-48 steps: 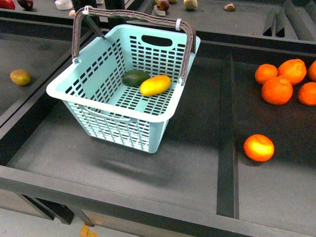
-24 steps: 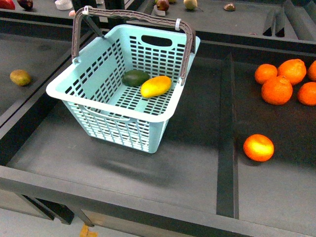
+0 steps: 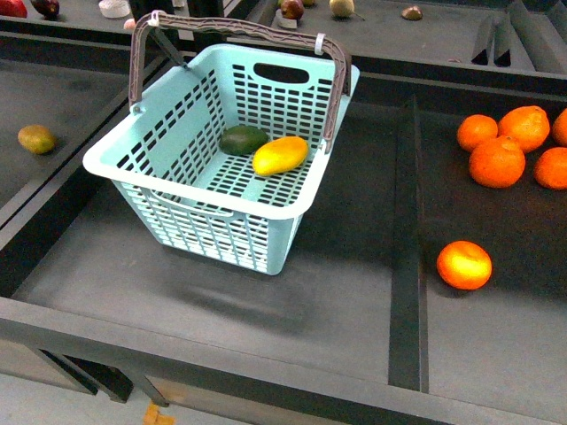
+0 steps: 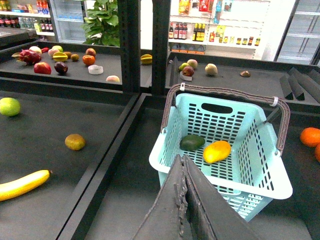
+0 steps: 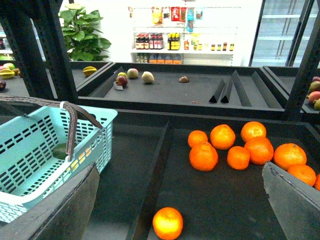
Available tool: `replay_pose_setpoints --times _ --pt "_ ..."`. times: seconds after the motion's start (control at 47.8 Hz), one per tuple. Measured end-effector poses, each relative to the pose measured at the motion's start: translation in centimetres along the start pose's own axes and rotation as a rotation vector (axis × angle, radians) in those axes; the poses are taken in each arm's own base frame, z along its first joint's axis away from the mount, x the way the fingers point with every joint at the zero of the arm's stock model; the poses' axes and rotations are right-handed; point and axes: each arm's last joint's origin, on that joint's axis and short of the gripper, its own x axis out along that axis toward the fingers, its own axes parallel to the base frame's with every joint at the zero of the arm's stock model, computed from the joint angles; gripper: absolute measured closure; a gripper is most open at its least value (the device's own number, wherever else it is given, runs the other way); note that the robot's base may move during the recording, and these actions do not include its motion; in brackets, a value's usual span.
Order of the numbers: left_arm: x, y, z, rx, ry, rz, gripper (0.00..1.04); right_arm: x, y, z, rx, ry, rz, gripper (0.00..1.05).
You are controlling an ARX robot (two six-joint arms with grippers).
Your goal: Pick mango and avocado into basket
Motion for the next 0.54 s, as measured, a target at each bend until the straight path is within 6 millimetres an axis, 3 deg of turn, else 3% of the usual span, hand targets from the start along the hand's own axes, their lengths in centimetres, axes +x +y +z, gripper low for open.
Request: replay_pose_setpoints --times 0.418,0.544 --pt "-1.4 0.0 -0.3 -0.001 0.005 0.0 1.02 0.0 0.0 0.0 0.0 0.0 0.0 0.08" --pt "-1.4 0.0 -0.3 0.0 0.005 0.0 0.75 0.0 0.0 0.0 0.0 0.0 0.0 0.08"
